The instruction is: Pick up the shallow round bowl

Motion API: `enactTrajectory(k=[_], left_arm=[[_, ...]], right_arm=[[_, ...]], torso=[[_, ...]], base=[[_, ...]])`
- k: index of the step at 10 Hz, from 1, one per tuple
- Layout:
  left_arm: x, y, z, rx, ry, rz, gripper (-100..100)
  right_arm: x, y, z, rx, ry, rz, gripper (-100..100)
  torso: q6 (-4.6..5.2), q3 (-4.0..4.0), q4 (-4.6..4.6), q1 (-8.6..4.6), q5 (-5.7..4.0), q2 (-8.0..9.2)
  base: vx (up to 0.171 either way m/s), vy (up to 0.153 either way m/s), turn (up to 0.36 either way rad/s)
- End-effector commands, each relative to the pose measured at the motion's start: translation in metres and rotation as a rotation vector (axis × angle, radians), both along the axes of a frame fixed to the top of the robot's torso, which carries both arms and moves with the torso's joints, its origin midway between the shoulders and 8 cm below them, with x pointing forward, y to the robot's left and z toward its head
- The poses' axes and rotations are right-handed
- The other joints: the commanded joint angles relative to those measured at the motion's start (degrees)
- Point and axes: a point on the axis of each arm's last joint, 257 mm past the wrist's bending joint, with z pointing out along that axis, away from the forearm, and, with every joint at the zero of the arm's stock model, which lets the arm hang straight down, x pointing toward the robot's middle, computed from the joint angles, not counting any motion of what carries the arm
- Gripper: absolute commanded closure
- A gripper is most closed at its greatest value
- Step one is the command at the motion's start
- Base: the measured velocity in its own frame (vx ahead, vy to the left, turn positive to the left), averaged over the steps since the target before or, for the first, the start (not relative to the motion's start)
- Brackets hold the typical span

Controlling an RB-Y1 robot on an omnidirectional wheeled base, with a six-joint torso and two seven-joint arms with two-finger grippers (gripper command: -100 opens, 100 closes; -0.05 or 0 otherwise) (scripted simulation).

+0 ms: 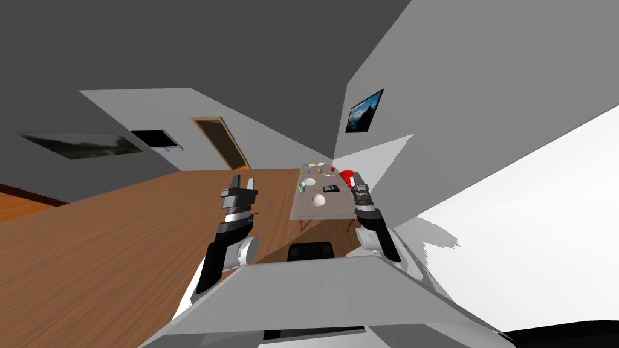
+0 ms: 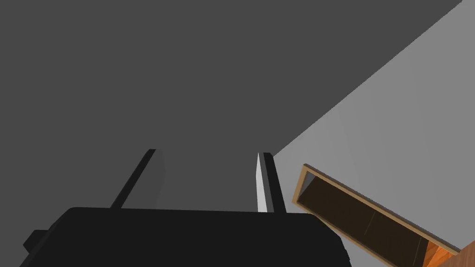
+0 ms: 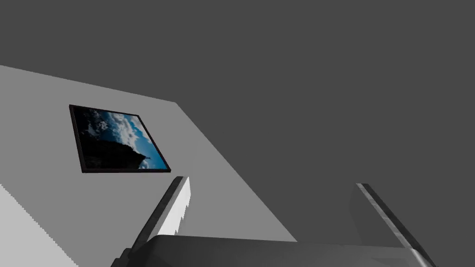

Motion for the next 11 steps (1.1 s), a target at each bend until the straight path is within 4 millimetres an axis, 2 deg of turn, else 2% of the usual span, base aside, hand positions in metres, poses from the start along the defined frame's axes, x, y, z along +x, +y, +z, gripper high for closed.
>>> enactTrajectory(k=[1, 4, 7, 8, 10, 11], left_arm=[[0.0, 0.0, 0.0, 0.0, 0.0, 0.0, 0], [0.0, 0.0, 0.0, 0.0, 0.0, 0.0, 0], [0.0, 0.0, 0.0, 0.0, 0.0, 0.0, 0], [0.0, 0.0, 0.0, 0.0, 0.0, 0.0, 0], [0.0, 0.0, 0.0, 0.0, 0.0, 0.0, 0], [0.0, 0.0, 0.0, 0.0, 0.0, 0.0, 0]], right_arm=[[0.01, -0.003, -0.015, -0.089, 0.046, -0.044, -100], [0.028, -0.014, -0.056, -0.276, 0.157, -0.134, -100], [0.042, -0.037, -0.116, -0.478, 0.306, -0.223, -100], [0.043, -0.037, -0.117, -0.491, 0.306, -0.226, -100], [0.046, -0.057, -0.162, -0.632, 0.413, -0.277, -100], [0.047, -0.058, -0.168, -0.647, 0.423, -0.28, -100]], torso=[[0.0, 0.0, 0.0, 0.0, 0.0, 0.0], [-0.01, -0.01, 0.0, 0.1, 0.02, -0.02], [0.01, -0.07, -0.03, 0.1, 0.02, -0.12], [-0.01, -0.07, -0.02, 0.14, 0.04, -0.12], [0.01, -0.1, -0.04, -0.02, 0.0, -0.18], [0.01, -0.11, -0.04, 0.02, 0.01, -0.2]], base=[[-0.054, 0.061, 0.283], [-0.051, 0.079, 0.314], [-0.018, 0.091, 0.358], [-0.007, 0.063, 0.143], [0.011, 0.065, 0.291], [0.006, 0.055, 0.146]])
